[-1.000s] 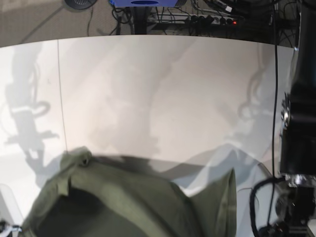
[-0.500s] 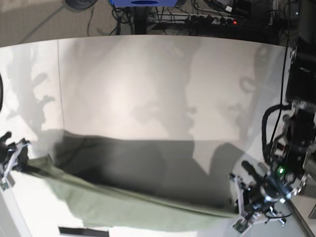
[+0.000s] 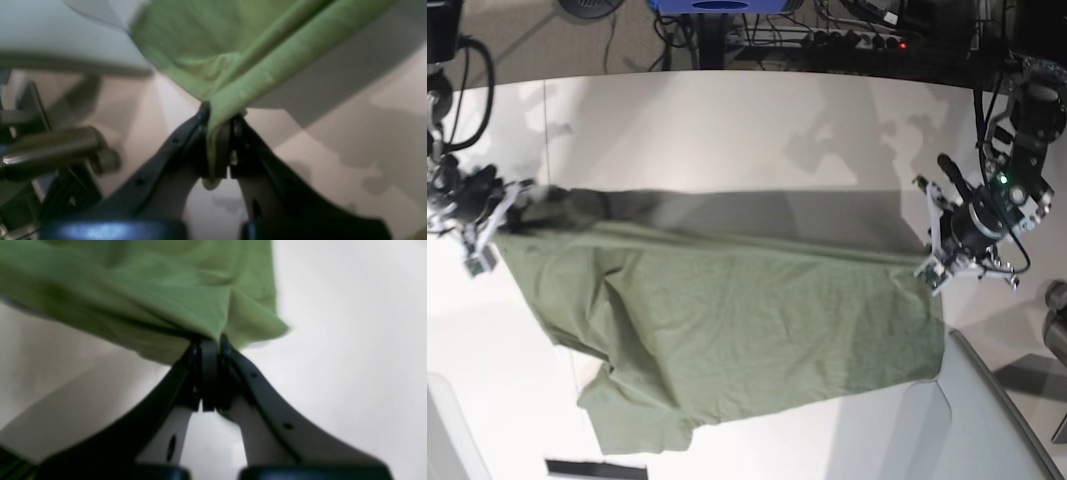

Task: Layout the t-shirt on the table in an organized manner, then fold the t-shirt properly
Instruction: 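Lower the shirt with both grippers and drag it taut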

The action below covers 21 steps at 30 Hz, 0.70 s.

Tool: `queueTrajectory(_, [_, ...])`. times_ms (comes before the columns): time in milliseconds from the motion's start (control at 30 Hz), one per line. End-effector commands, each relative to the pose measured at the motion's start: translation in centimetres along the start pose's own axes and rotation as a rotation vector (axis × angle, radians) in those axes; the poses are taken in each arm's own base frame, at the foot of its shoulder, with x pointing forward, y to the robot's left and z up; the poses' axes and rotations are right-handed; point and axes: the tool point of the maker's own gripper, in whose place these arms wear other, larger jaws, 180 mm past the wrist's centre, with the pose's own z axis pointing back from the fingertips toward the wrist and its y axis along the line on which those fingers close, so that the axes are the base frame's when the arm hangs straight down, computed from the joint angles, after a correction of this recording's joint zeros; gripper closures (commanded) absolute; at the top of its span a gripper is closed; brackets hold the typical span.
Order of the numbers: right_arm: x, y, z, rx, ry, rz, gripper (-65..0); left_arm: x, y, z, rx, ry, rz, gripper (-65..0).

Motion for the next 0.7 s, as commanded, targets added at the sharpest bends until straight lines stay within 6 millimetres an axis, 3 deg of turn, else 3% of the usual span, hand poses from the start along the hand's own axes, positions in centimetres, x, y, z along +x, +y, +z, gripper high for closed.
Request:
queueTrajectory(0, [0.7,-0.4,0.4,-0.011,-0.018,0.010,0.0,0.4,1.4,0.4,0.047,-0.011,-0.025,0.0])
queueTrajectory(300, [-0.2,2.9,-0.7,0.049,-0.018,-0.046,0.0,-2.0,-0.9,0.2,0.025,0.055,-0.060,0.0])
queueTrajectory(433, [-1.2,4.7,-1.2,0.084,0.025,-0.077,-0.6,-1.8,-1.6,0.0,0.031,0.060,-0.061,0.0])
queueTrajectory(567, [-2.0,6.5,-1.6,0.117,0.049,-0.101,-13.1,-2.5,-1.8,0.0,0.056,0.092,-0.098,0.0])
queueTrajectory(667, [-1.6,6.0,-0.5,0.093,0.011,-0.126,-24.8,-3.3,-1.9,0.2,0.072,0.119,-0.132,0.0])
